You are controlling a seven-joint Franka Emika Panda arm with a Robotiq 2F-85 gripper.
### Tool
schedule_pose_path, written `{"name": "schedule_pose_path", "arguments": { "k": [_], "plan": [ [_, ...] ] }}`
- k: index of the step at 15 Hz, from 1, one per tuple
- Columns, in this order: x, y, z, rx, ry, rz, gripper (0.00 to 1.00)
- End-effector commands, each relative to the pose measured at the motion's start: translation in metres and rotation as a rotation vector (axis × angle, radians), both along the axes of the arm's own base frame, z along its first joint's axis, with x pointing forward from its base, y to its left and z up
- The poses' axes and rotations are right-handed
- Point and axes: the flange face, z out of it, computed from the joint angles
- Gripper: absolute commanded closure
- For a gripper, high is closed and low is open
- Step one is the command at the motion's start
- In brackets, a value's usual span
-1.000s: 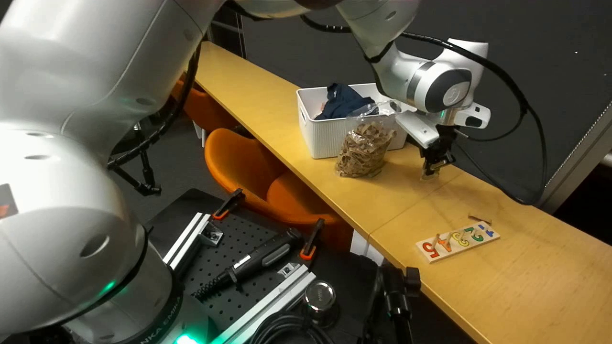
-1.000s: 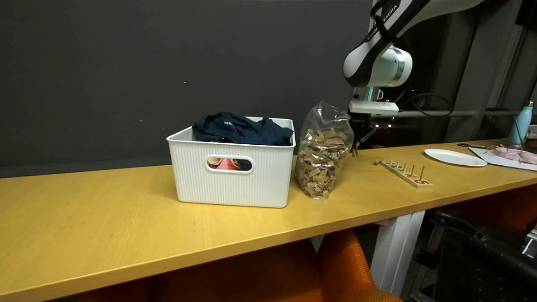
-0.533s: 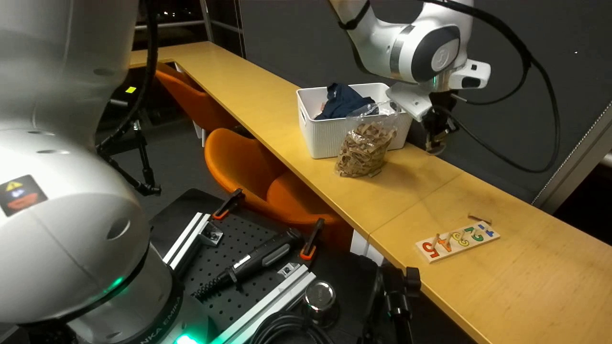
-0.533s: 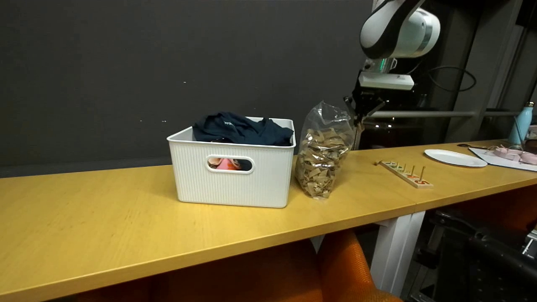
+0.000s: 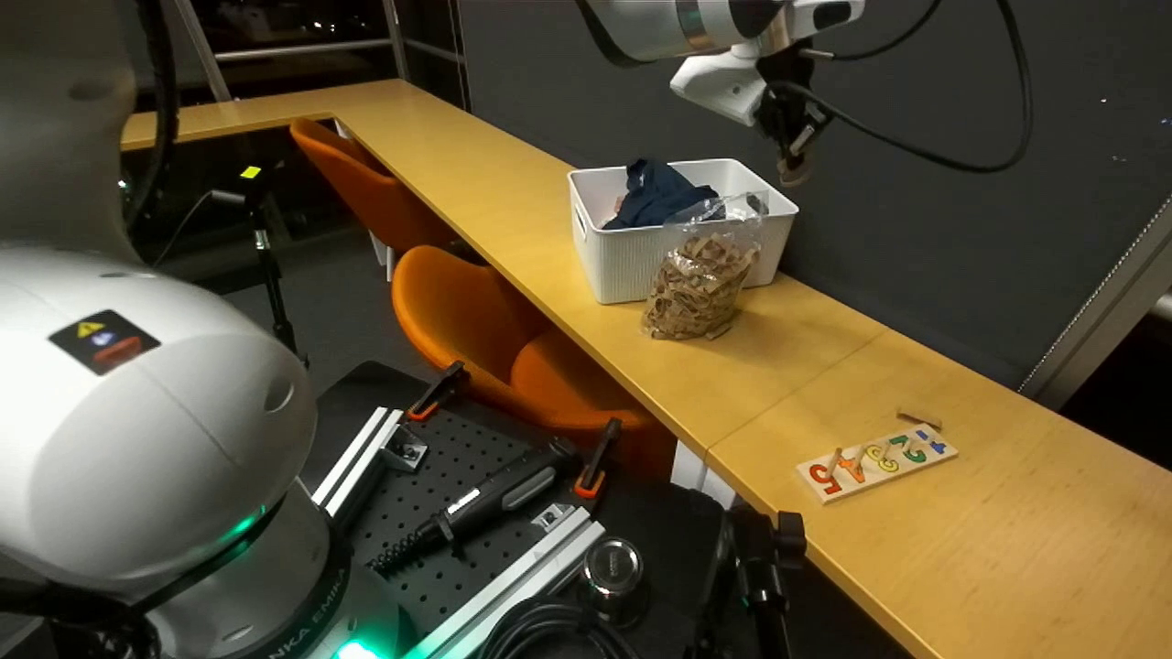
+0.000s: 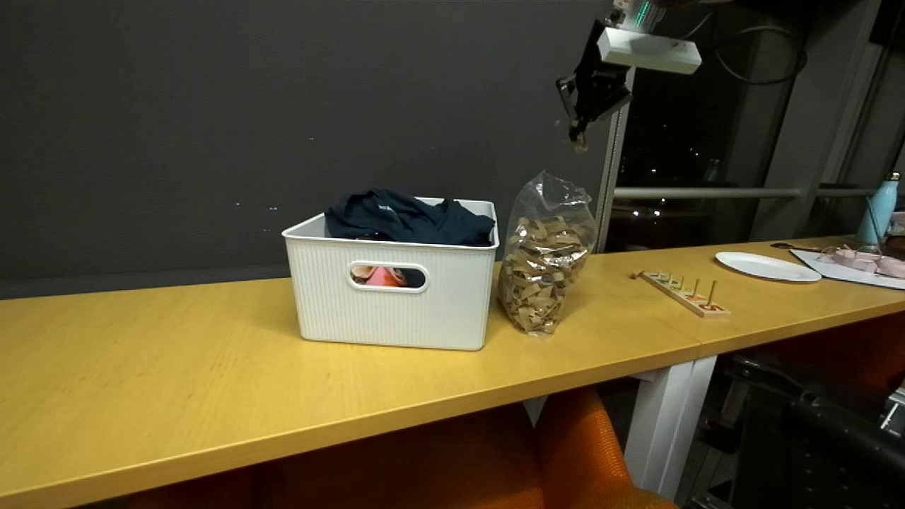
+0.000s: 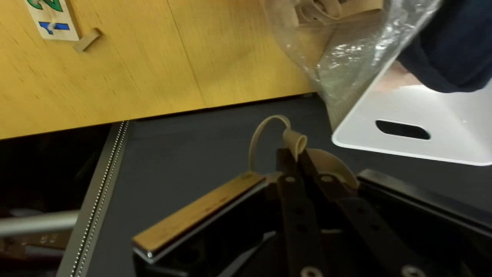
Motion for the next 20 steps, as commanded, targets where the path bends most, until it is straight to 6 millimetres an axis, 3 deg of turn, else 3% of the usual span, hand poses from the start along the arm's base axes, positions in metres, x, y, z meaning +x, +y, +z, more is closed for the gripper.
{"name": "schedule_pose_path", "arguments": {
  "k": [1,5,13,14,15,20],
  "plan": [
    [0.017,0.032,0.005,-0.009,0.012,0.03,0.99],
    [0.024,0.05,-0.026,0.016,0.086,0.022,0.99],
    [0.02,0.055,-0.074,0.025,0.207,-0.015,0.99],
    [0.019,0.058,-0.076,0.023,0.213,-0.011,0.89],
    [0.018,0.062,-0.077,0.021,0.215,-0.008,0.71],
    [0.013,0.08,-0.064,-0.003,0.194,0.013,0.36]
  ]
}}
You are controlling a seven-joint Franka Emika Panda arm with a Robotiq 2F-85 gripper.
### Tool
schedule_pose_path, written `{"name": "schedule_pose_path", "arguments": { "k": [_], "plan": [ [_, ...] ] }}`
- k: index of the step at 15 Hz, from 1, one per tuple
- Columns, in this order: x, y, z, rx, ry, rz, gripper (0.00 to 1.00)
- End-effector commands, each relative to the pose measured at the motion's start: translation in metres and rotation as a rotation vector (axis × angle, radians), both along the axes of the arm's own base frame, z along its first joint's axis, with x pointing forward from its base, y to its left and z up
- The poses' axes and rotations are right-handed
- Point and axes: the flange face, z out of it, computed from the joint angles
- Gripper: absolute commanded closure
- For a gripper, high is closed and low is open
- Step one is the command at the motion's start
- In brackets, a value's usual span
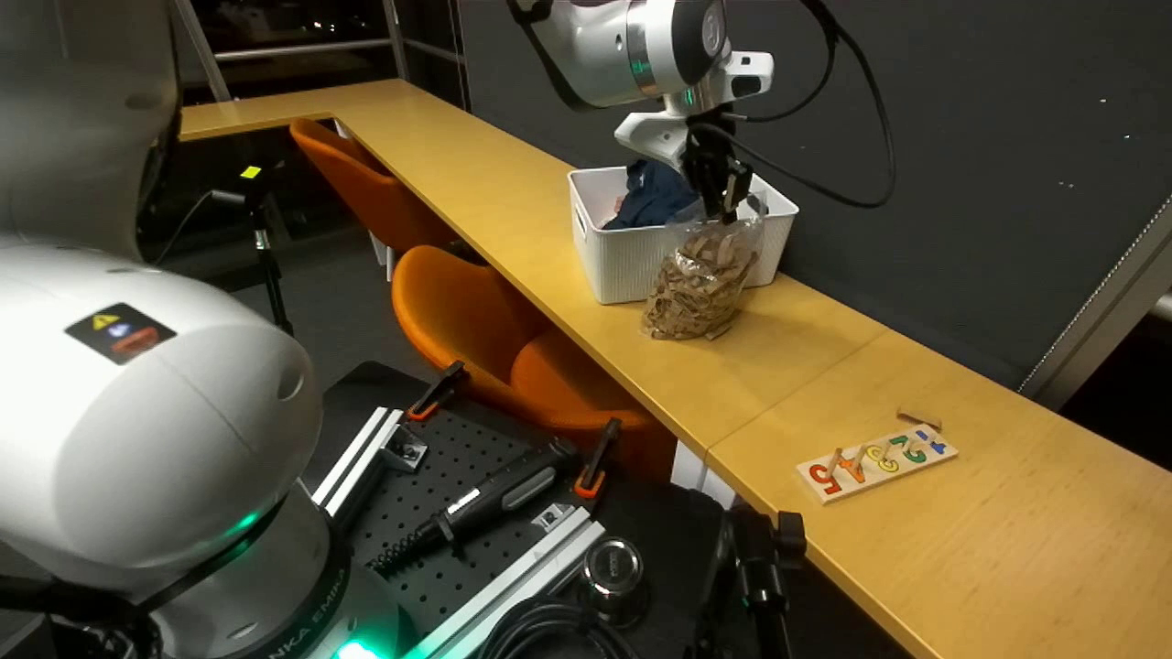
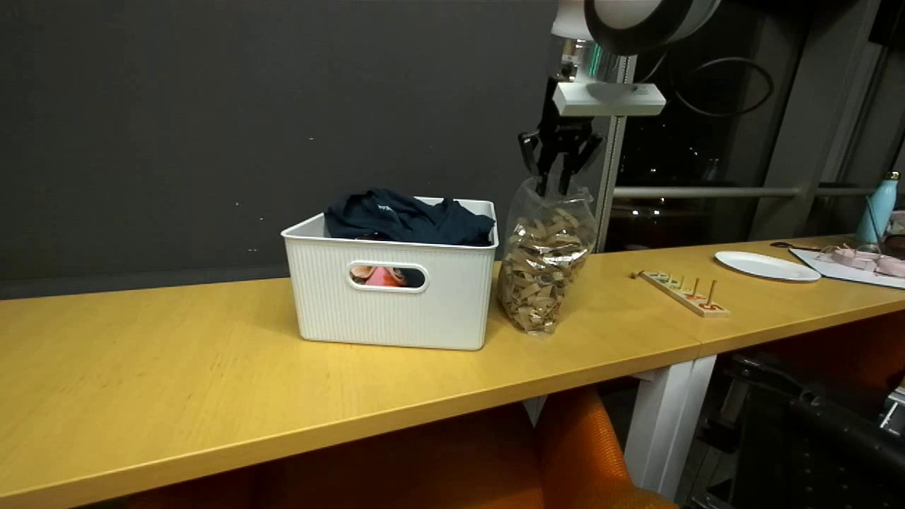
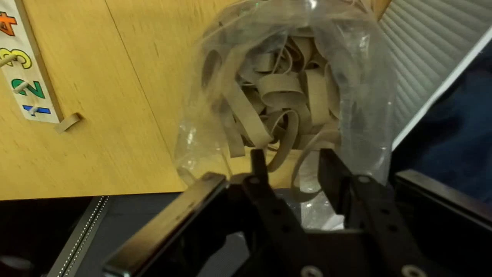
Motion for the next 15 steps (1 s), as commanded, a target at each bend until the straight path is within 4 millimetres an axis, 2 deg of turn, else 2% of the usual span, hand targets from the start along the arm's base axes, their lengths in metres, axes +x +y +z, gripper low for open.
{"name": "schedule_pose_path", "arguments": {
  "k": [1,5,10,15],
  "plan": [
    [-0.007,0.012,0.022,-0.025,-0.018,0.005,0.29],
    [-0.017,0.01,0.046,-0.03,-0.051,-0.002,0.01],
    [-0.042,-0.012,0.076,-0.033,-0.084,-0.044,0.0],
    [-0.071,-0.049,0.071,-0.002,-0.064,-0.102,0.0]
  ]
}}
